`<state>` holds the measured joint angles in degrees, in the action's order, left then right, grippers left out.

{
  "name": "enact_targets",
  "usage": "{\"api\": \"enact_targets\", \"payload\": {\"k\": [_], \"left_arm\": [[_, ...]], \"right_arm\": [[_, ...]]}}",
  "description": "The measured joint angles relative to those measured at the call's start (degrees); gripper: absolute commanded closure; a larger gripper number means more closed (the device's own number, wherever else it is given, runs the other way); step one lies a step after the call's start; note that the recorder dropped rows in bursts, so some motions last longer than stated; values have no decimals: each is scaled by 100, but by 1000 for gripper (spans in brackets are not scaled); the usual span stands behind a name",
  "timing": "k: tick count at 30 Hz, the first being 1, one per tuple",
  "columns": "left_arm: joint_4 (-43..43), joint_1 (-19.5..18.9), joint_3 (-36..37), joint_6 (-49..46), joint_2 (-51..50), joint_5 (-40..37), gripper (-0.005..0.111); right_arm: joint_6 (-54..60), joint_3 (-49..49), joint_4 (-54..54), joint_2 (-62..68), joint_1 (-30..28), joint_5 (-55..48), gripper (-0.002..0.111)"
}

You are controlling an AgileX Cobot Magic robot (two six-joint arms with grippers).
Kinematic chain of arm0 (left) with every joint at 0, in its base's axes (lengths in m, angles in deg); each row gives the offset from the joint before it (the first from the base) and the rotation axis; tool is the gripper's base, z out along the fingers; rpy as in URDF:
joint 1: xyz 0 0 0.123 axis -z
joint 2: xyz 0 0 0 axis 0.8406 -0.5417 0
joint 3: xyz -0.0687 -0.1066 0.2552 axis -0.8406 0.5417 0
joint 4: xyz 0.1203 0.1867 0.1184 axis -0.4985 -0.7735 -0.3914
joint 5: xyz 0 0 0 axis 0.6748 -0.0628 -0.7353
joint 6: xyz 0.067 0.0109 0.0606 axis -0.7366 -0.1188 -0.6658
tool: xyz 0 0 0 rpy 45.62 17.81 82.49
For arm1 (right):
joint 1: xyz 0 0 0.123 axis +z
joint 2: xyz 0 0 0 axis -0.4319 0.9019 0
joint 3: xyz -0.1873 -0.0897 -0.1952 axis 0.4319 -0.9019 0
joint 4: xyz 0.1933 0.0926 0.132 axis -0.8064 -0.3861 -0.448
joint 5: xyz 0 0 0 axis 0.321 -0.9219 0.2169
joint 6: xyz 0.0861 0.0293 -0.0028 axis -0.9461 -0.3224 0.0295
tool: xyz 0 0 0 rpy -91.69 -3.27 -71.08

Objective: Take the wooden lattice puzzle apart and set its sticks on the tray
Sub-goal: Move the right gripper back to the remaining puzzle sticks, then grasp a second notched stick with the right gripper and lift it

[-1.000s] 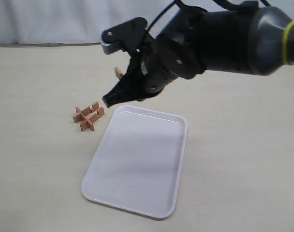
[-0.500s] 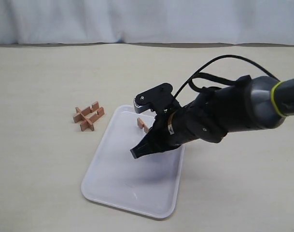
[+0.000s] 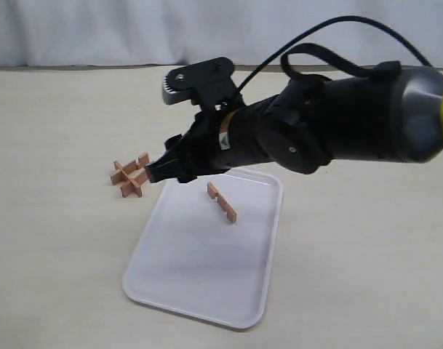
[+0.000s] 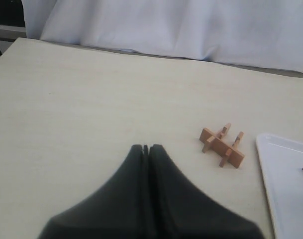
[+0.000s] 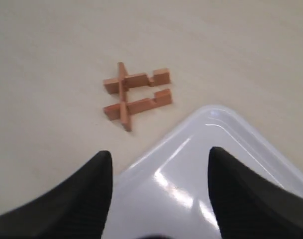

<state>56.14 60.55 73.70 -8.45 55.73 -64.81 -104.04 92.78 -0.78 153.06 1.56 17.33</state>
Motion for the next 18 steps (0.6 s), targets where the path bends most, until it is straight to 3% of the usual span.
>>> {"api": "enact_targets", "payload": {"k": [6,18], "left_arm": [[0,0,0,0,0,0,107],[0,0,0,0,0,0,107]], "right_arm": [[0,482,238,654,427,-10,54],[0,1286,238,1964,428,60,54]]}}
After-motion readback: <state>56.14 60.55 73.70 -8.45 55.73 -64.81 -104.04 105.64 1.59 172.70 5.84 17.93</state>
